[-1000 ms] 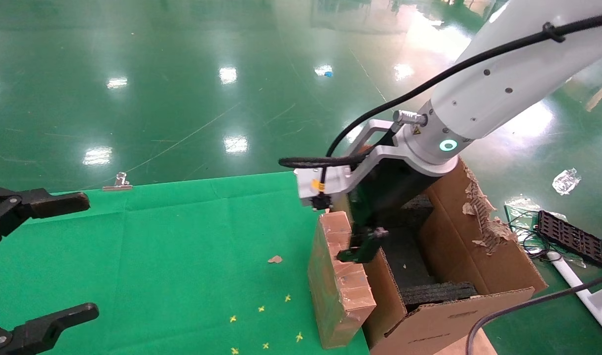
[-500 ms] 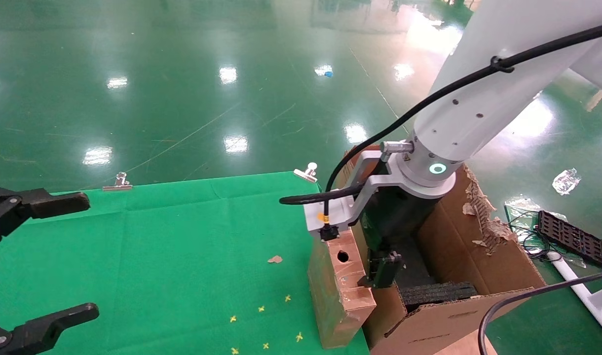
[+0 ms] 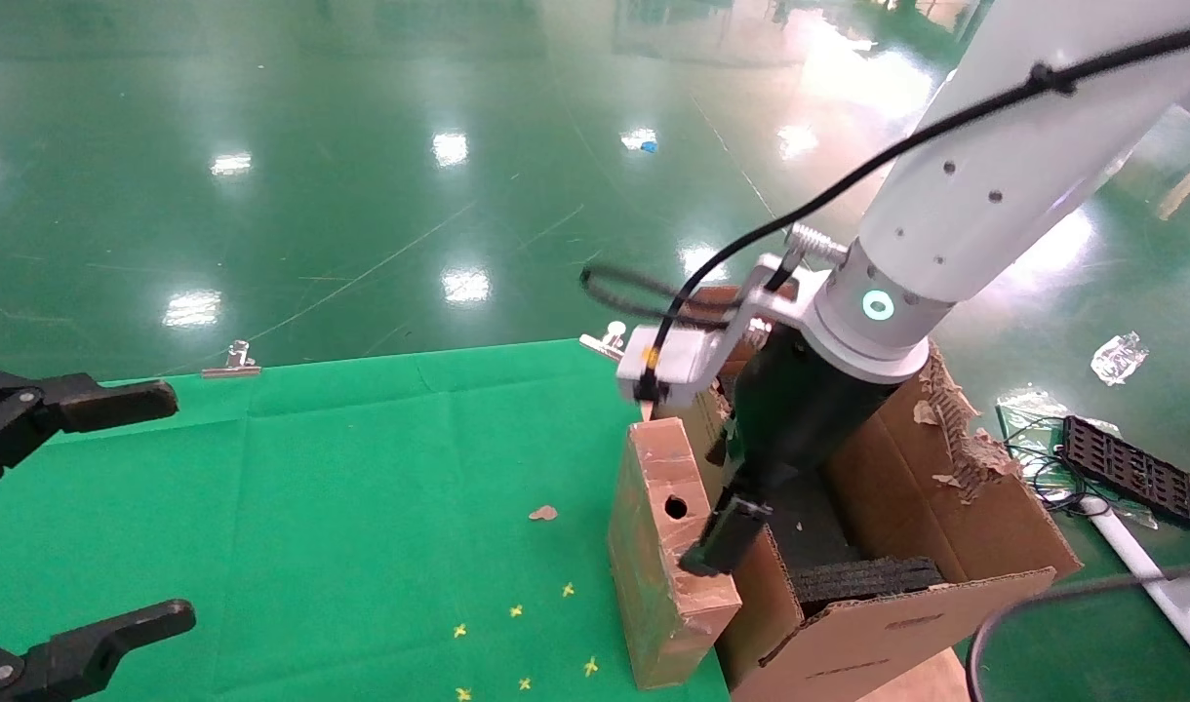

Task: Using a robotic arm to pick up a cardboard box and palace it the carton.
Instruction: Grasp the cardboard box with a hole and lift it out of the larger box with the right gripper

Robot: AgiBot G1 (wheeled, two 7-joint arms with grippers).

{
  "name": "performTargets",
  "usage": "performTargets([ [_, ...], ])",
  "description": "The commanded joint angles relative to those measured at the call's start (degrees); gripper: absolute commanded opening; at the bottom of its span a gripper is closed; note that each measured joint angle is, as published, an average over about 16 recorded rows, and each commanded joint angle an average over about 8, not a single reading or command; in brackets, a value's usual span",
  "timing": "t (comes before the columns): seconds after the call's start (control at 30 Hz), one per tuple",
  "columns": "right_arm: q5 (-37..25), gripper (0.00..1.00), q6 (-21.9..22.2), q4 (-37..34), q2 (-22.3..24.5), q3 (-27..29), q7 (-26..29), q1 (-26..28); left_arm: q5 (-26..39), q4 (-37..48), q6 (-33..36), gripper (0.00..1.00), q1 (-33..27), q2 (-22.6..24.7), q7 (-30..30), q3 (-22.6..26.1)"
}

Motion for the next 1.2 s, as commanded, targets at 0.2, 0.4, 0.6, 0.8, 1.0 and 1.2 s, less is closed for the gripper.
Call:
performTargets([
  [0.2, 2.45, 1.00, 0.06, -9.27, -1.18, -1.21, 14.67, -1.20, -0.02, 0.00, -0.01, 1.00, -0.01, -0.01, 0.01, 0.03],
  [0.4, 5.48, 1.00, 0.54, -13.75, -1.75, -1.09, 17.49, -3.98, -0.04, 0.00, -0.02, 1.00, -0.01, -0.02, 0.03, 0.05],
  [0.6, 6.26, 0.79, 0.47, -16.78, -3.31, -1.51, 17.66, -5.82, -0.05, 0.00, -0.03, 1.00, -0.02, -0.03, 0.04, 0.08],
  [0.8, 5.65, 0.07, 0.47, -17.47, -4.60, -2.25, 17.84, -6.69, -0.07, 0.00, -0.04, 0.79, -0.02, -0.04, 0.05, 0.10],
  [1.0, 5.10, 0.00, 0.63, -17.19, -5.15, -2.88, 18.71, -7.25, -0.09, 0.00, -0.05, 0.11, -0.03, -0.05, 0.06, 0.13],
  [1.2, 4.96, 0.00, 0.69, -16.87, -5.33, -3.28, 19.24, -7.80, -0.10, 0.00, -0.06, 0.00, -0.03, -0.06, 0.07, 0.15],
])
